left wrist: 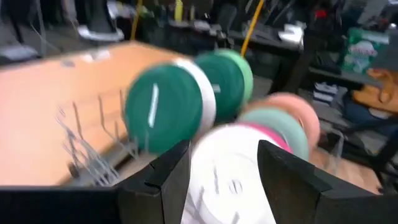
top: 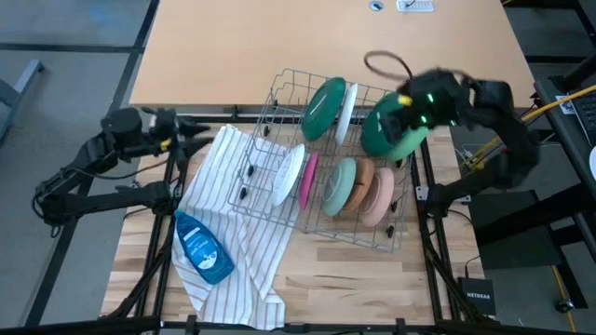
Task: Sort dishes
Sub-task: Return to Home Position
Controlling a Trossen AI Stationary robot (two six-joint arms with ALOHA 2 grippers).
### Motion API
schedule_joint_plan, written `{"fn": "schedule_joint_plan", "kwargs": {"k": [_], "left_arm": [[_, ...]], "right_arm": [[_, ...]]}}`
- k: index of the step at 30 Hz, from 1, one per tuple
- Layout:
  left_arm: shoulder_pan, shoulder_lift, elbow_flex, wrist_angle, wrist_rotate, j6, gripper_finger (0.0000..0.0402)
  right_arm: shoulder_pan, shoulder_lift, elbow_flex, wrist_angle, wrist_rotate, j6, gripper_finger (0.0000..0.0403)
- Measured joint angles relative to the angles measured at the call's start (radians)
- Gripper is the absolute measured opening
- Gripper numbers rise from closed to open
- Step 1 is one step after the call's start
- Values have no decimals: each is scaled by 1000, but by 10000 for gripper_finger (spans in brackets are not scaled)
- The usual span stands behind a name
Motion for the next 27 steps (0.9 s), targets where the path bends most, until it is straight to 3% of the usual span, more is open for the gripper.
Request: {"fn": "schedule_joint_plan", "kwargs": {"k": [7,12,17,21,27], "left_arm": [[-60,-105,-270,101,110,-164,175],[-113,-135,-468,391,132,-209,175],[-141,-136,-604,642,132,-259,175],[-142,-138,-670,704,131,-306,175],[-137,-159,-704,707,129,-341,175]], "right_arm": [[267,-238,-431,172,174,180,160],[445,-409,-821,529,282,266,160],[570,-529,-1158,911,309,343,160],[648,-602,-1329,1074,392,426,160],[775,-717,-1413,1081,614,487,160]]}}
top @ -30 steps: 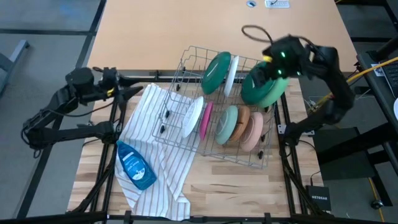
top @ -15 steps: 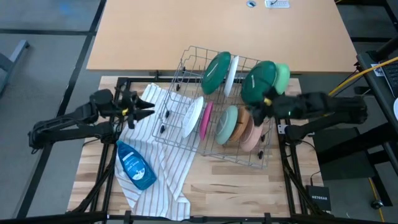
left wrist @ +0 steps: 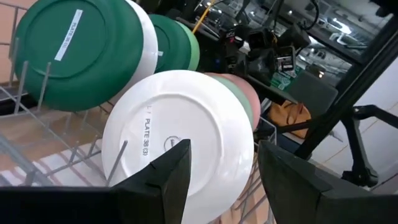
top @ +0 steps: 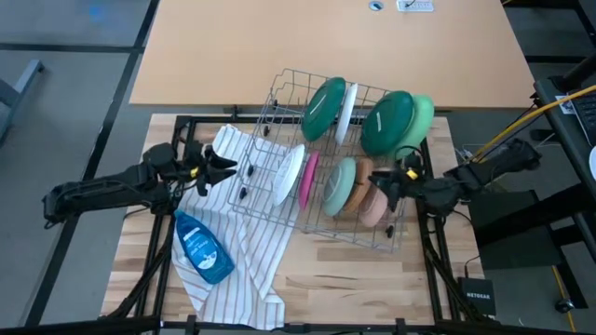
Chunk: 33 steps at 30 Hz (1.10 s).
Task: Sort dishes
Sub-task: Return to Home Position
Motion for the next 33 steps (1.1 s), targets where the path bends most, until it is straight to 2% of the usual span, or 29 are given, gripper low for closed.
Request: {"fn": "schedule_joint_plan", "kwargs": {"k": [5,10,17,21,28,33], "left_arm": [[0,-51,-30,-18,-7,10,175],[0,-122,-33,-132,-46,18,175],[0,-239,-33,-232,-63,60,175],[0,-311,-33,-314,-115,62,175],[0,-447,-33,-495,-123,27,175],[0,-441,-33,-499,-123,37,175]], "right_arm": [[96,-101,-1,-89,110,-9,160],[165,-198,-1,-154,180,-3,160],[209,-285,-1,-233,178,-3,160],[207,-311,-1,-291,179,0,160],[207,-346,-1,-468,142,230,160],[206,-344,-1,-510,131,317,160]]}}
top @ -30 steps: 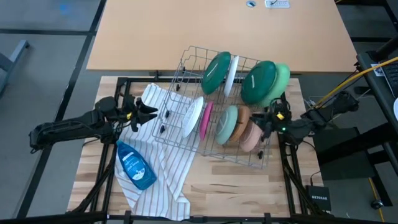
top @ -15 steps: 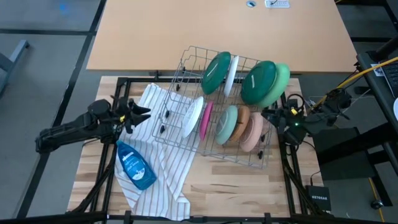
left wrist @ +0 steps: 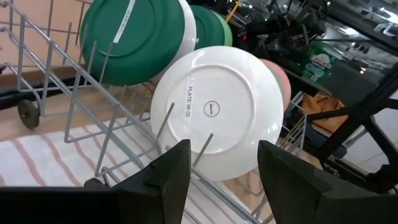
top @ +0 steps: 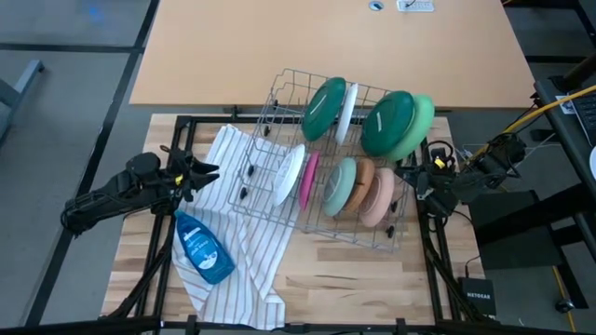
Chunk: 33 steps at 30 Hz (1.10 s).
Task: Sort dishes
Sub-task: Return to Home Position
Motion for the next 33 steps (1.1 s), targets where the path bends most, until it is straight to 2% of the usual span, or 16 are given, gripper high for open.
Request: {"fn": "schedule_joint_plan", "kwargs": {"k": [9,12,16,19,21,24,28,33], "left_arm": [[0,-3,0,-46,-10,-89,175],[0,-3,0,-107,-15,-100,175],[0,-3,0,-211,-16,-30,175],[0,-3,0,-282,-19,-81,175],[0,-3,0,-300,-46,-108,175],[0,-3,0,-303,-98,-117,175],[0,-3,0,-314,-120,-57,175],[-2,-3,0,-305,-119,-36,175]], "right_arm": [[0,0,0,-1,-113,95,160],[0,0,0,-2,-149,140,160],[0,0,0,-17,-249,112,160],[0,0,3,-41,-305,109,160],[0,0,3,-58,-302,108,160],[0,0,3,-85,-232,78,160],[0,1,2,-84,-147,-1,160],[0,2,1,-79,-144,-69,160]]}}
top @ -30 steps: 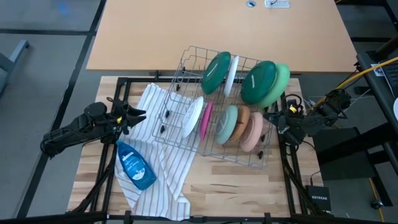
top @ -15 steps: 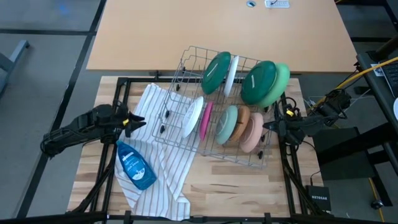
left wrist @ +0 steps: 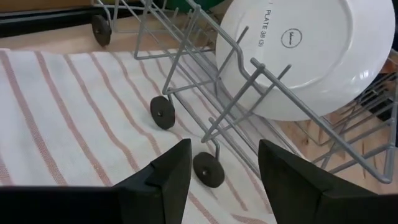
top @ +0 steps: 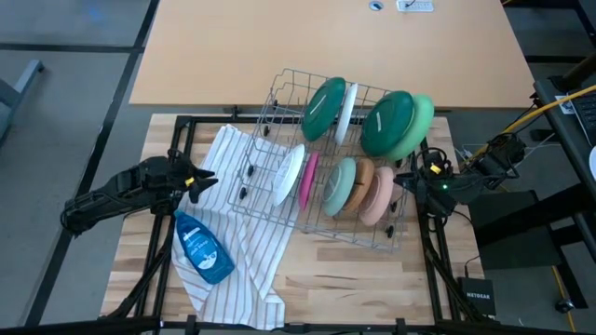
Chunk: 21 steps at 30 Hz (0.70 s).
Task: Sort dishes
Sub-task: Return to Home Position
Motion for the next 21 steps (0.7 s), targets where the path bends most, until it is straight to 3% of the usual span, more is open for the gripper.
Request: {"fn": "schedule_joint_plan", "kwargs": {"k": [6,12,21], "left_arm": [[0,0,0,-1,2,-107,175],[0,0,0,-13,2,-227,175],[0,0,0,-13,2,-171,175]], "right_arm": [[0,0,0,23,-71,-94,160],[0,0,-2,162,-277,-409,160],[0,-2,-3,401,-449,-845,160]]}}
